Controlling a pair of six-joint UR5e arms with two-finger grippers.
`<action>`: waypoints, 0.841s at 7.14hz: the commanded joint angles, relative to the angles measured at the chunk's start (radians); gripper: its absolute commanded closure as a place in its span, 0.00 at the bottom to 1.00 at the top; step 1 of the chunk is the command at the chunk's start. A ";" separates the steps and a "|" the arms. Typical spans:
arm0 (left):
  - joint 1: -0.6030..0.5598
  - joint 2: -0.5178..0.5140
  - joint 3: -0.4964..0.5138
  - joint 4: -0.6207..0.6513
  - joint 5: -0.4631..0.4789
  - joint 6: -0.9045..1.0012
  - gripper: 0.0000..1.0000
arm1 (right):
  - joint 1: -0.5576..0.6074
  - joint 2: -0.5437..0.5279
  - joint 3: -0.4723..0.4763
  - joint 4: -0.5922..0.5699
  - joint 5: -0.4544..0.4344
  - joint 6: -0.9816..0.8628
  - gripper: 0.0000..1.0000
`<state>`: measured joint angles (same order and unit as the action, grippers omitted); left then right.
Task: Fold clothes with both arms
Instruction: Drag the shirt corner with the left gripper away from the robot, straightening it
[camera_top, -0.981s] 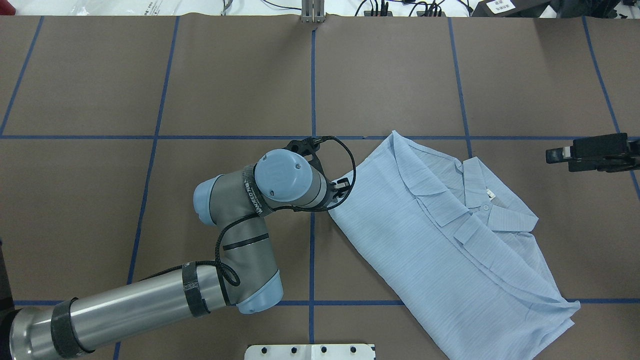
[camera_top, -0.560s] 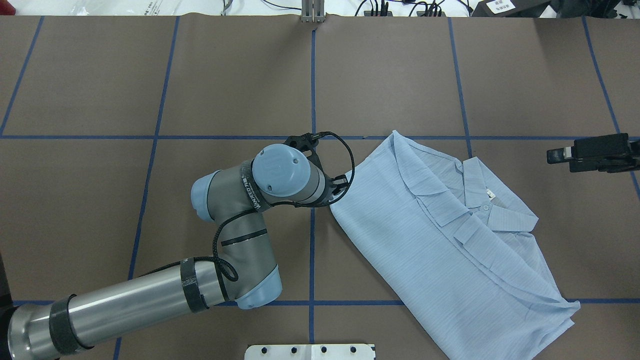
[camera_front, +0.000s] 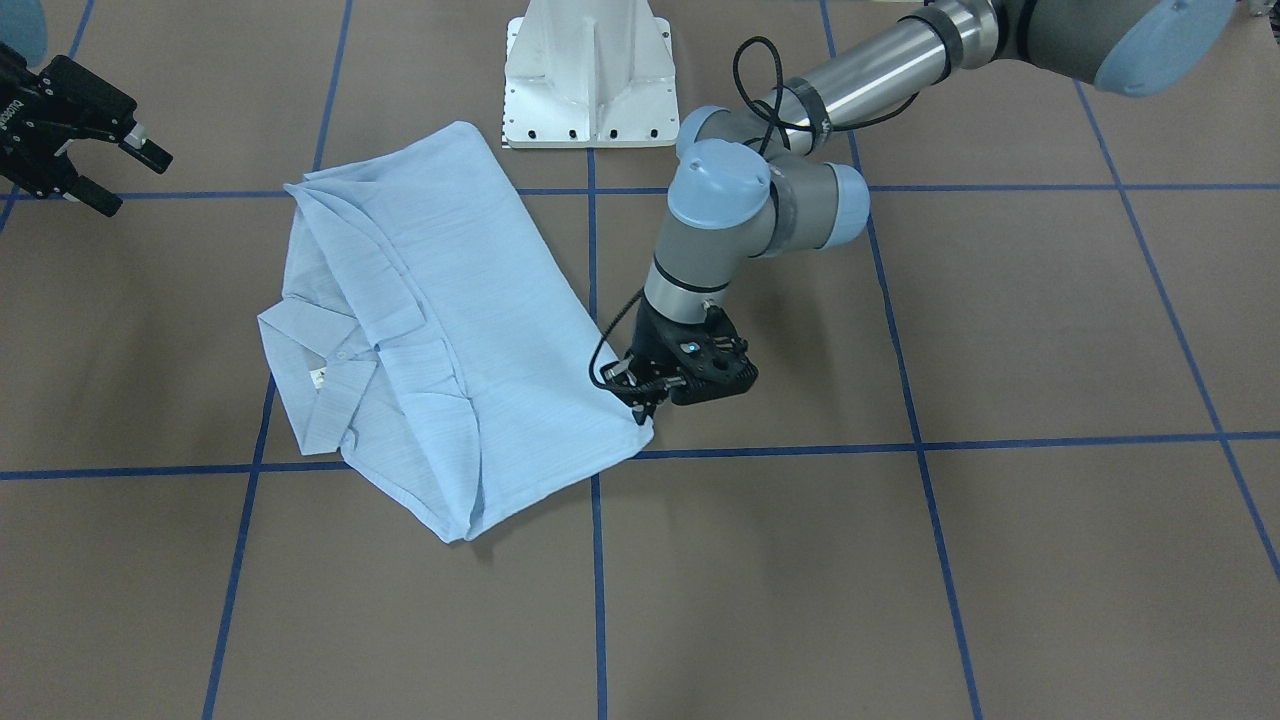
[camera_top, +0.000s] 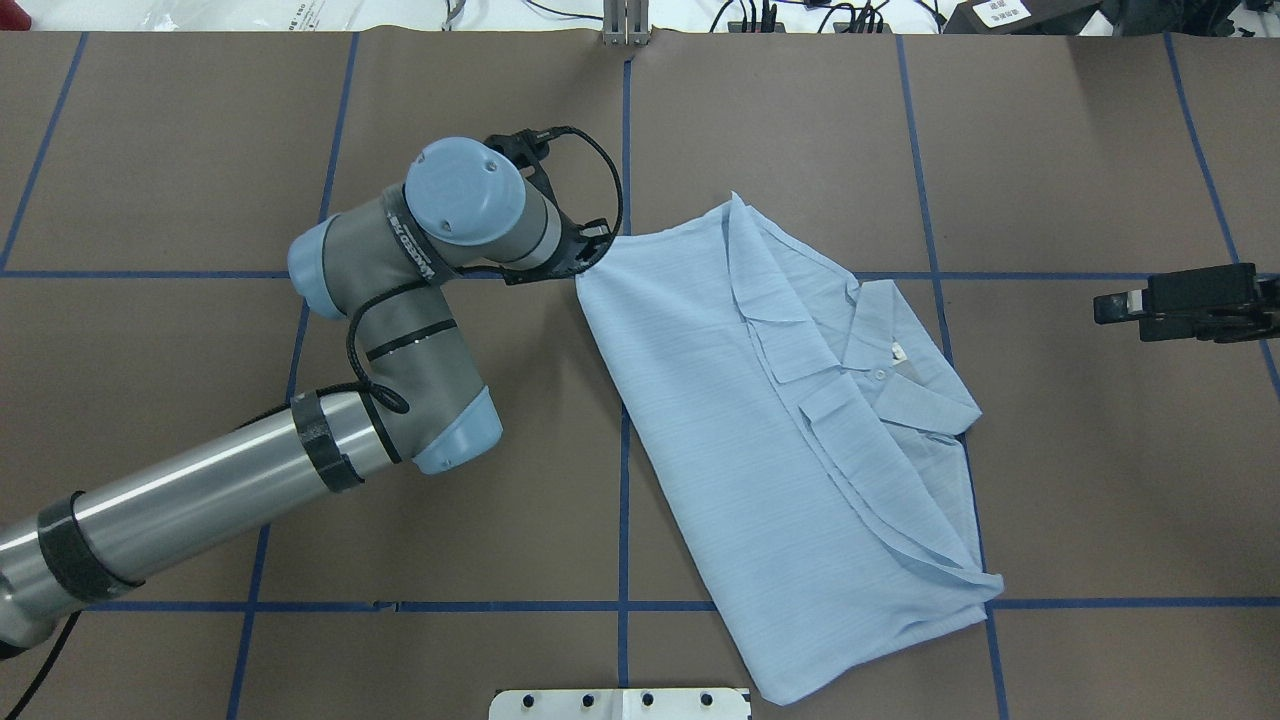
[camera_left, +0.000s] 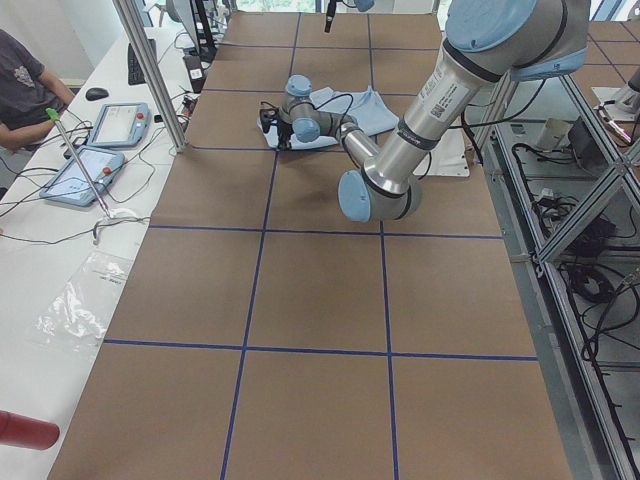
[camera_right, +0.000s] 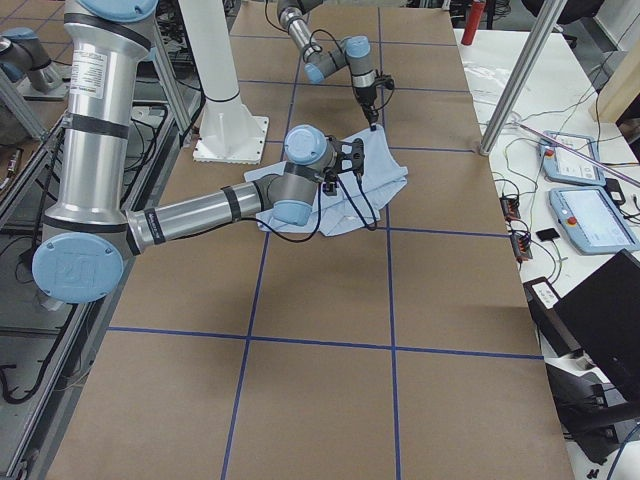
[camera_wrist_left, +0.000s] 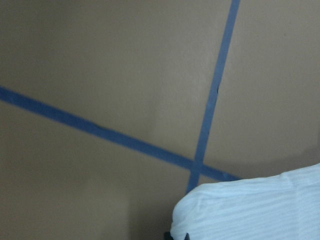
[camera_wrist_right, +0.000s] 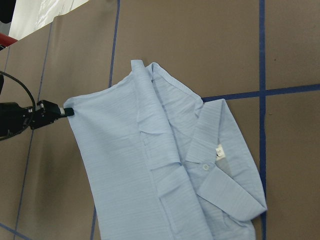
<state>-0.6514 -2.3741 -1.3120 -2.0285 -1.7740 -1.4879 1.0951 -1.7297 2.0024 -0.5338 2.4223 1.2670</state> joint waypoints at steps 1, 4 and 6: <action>-0.100 -0.016 0.129 -0.121 0.005 0.135 1.00 | 0.002 -0.001 -0.002 0.000 -0.008 0.000 0.00; -0.103 -0.216 0.496 -0.441 0.111 0.135 1.00 | 0.002 -0.002 -0.011 0.000 -0.011 0.002 0.00; -0.100 -0.258 0.588 -0.483 0.166 0.136 1.00 | 0.003 -0.004 -0.014 0.000 -0.014 0.002 0.00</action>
<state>-0.7526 -2.6095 -0.7739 -2.4788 -1.6346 -1.3528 1.0978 -1.7328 1.9899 -0.5338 2.4102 1.2685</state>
